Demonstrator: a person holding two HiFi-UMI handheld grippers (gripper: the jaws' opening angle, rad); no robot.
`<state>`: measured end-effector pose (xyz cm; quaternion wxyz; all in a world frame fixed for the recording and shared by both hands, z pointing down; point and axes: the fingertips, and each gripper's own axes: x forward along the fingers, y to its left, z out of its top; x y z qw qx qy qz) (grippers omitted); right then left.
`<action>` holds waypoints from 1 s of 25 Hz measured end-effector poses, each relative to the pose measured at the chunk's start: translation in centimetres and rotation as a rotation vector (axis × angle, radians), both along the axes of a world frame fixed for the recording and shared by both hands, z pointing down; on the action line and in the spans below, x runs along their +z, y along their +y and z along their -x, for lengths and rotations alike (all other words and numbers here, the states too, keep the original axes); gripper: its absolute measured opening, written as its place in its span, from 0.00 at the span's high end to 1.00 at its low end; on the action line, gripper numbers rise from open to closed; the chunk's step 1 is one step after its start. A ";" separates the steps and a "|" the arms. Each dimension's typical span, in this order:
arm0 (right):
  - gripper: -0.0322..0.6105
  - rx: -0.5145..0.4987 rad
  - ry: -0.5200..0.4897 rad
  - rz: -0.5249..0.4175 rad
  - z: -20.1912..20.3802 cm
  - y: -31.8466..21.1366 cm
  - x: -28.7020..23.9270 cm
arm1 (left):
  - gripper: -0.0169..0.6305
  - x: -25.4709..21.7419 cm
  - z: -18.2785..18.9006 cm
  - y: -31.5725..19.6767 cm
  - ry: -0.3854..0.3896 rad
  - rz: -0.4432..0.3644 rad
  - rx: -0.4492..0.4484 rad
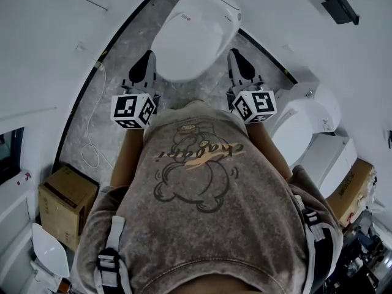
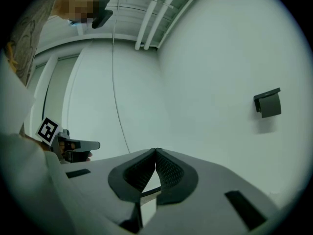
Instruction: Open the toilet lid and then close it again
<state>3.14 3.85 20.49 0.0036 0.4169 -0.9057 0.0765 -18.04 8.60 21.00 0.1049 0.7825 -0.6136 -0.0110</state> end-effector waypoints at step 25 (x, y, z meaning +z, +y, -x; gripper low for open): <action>0.91 -0.003 -0.011 0.006 -0.9 1.9 0.1 | 0.96 -0.5 -0.8 1.2 -0.024 0.016 0.002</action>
